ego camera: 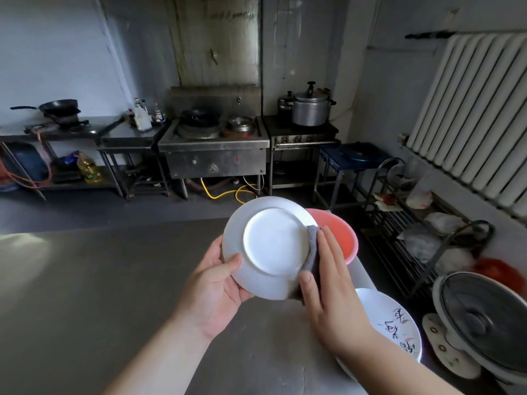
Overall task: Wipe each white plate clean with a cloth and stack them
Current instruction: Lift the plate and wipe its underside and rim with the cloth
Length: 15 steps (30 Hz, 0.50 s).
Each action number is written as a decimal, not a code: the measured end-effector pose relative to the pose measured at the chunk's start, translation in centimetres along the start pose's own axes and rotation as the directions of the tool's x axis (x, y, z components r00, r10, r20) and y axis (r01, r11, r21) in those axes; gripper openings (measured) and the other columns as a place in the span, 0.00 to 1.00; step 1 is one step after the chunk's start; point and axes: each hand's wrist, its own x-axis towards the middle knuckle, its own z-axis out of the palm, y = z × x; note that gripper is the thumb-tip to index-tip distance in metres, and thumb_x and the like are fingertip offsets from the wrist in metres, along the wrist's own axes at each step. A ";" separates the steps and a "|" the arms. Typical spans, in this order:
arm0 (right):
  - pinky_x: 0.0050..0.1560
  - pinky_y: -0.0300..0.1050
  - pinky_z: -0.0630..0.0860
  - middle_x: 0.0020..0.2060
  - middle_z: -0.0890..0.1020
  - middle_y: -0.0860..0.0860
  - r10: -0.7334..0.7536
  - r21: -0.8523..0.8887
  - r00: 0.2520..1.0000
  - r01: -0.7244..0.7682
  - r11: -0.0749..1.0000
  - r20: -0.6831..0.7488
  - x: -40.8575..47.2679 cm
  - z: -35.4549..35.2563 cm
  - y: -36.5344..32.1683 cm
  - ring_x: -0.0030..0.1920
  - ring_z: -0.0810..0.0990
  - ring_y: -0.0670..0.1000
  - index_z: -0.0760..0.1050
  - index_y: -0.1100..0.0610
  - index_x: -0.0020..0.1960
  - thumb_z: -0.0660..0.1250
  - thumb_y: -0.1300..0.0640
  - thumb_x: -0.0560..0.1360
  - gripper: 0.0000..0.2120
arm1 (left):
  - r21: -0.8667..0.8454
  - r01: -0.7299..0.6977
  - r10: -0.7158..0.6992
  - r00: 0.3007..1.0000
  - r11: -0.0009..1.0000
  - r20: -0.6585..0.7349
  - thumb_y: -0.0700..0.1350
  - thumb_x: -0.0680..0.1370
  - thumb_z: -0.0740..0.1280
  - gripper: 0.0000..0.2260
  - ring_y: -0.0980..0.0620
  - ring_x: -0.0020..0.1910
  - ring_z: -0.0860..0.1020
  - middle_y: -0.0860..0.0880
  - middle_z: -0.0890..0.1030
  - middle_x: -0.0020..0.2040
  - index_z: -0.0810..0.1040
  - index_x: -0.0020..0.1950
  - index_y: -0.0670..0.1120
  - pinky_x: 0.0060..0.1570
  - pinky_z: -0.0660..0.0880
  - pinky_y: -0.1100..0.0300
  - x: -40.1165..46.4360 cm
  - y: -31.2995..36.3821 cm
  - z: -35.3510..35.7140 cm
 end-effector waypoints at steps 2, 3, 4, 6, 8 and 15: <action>0.81 0.46 0.58 0.82 0.61 0.44 -0.021 -0.038 1.000 0.021 0.999 -0.006 2.4 -1.6 0.5 0.82 0.57 0.43 0.60 0.52 0.84 0.51 0.36 0.85 0.32 | 0.052 0.046 -0.048 0.998 0.998 0.043 0.39 0.78 0.67 0.23 0.38 0.65 0.81 0.41 0.79 0.72 0.75 0.74 0.50 0.48 0.83 0.42 -0.4 0.0 0.2; 0.80 0.47 0.61 0.81 0.65 0.43 -0.032 -0.054 0.999 0.033 0.998 0.017 3.9 -2.6 0.6 0.81 0.59 0.41 0.64 0.51 0.82 0.50 0.34 0.85 0.32 | 0.069 0.060 -0.065 0.996 0.996 0.065 0.39 0.78 0.67 0.23 0.39 0.64 0.82 0.41 0.79 0.71 0.76 0.73 0.50 0.48 0.83 0.42 -0.6 0.0 0.3; 0.80 0.47 0.62 0.80 0.66 0.41 -0.048 -0.058 0.997 0.051 0.997 0.055 5.3 -3.6 0.5 0.79 0.61 0.38 0.66 0.49 0.81 0.49 0.33 0.84 0.32 | 0.074 0.065 -0.071 0.994 0.995 0.079 0.39 0.78 0.67 0.22 0.39 0.63 0.82 0.41 0.79 0.71 0.77 0.73 0.50 0.47 0.83 0.43 -0.8 -0.1 0.5; 0.79 0.46 0.63 0.79 0.66 0.38 -0.091 -0.054 0.991 0.097 0.994 0.101 6.6 -4.5 0.3 0.79 0.62 0.36 0.66 0.46 0.81 0.51 0.34 0.85 0.29 | 0.056 0.050 -0.054 0.996 0.997 0.077 0.39 0.78 0.67 0.22 0.39 0.62 0.82 0.40 0.79 0.70 0.77 0.73 0.50 0.47 0.83 0.44 -1.0 -0.3 0.8; 0.80 0.41 0.58 0.81 0.63 0.40 -0.085 -0.065 0.995 0.089 0.994 0.057 5.4 -3.9 0.3 0.80 0.58 0.37 0.64 0.47 0.82 0.51 0.36 0.85 0.29 | 0.027 0.014 -0.016 0.998 1.000 0.053 0.37 0.79 0.66 0.22 0.38 0.63 0.82 0.39 0.79 0.71 0.76 0.74 0.49 0.45 0.83 0.44 -1.0 -0.3 1.2; 0.80 0.45 0.56 0.83 0.57 0.43 0.048 -0.046 0.999 -0.049 0.998 -0.024 1.0 -1.6 -0.2 0.81 0.53 0.39 0.56 0.50 0.85 0.51 0.36 0.85 0.32 | 0.022 -0.008 0.008 1.000 1.000 0.000 0.39 0.77 0.66 0.27 0.36 0.70 0.77 0.41 0.78 0.73 0.70 0.77 0.47 0.52 0.82 0.39 -1.6 -1.4 2.3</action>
